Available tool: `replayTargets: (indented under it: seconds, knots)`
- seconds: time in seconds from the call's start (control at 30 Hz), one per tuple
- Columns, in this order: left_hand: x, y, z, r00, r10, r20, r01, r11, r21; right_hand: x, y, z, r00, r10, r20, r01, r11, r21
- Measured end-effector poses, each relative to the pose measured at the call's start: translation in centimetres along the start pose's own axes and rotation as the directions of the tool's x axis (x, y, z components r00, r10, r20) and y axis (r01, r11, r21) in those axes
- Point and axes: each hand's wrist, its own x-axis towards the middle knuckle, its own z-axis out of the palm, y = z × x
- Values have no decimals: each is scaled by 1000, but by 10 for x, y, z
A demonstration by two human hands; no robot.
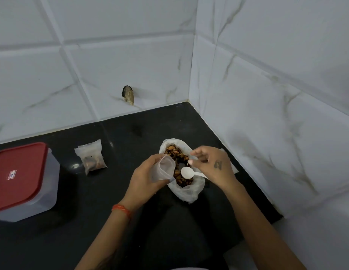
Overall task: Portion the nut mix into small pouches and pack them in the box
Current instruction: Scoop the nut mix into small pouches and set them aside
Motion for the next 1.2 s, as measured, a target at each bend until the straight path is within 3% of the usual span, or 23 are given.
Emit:
replayTargets:
  seconds: [0.1,0.17,0.33,0.6,0.77,0.97,1.13,1.2]
  knots:
    - [-5,-7,5,995,-91,-30,88,994,-67,-4,25,5,994,104,25,-87,926,-368]
    - [-7,-10,9,986,-159,-45,154,983,-99,-6,33,12,983,172,61,-125,880,-459]
    - [-9,-17,20,966,-248,-77,237,964,-124,-4,36,16,971,224,88,-162,878,-450]
    - [-8,-24,30,944,-320,-82,307,942,-136,2,37,11,974,154,168,-54,873,-484]
    - [-6,-24,31,939,-332,-86,316,935,-159,11,21,17,1000,-26,8,27,882,-470]
    - [-3,-25,32,937,-343,-73,328,930,-164,30,6,46,961,-272,54,263,834,-486]
    - [-2,-27,31,933,-356,-57,345,926,-152,33,15,47,956,-233,177,288,852,-438]
    - [-1,-28,30,929,-366,-49,355,923,-151,31,20,37,966,-200,163,251,872,-421]
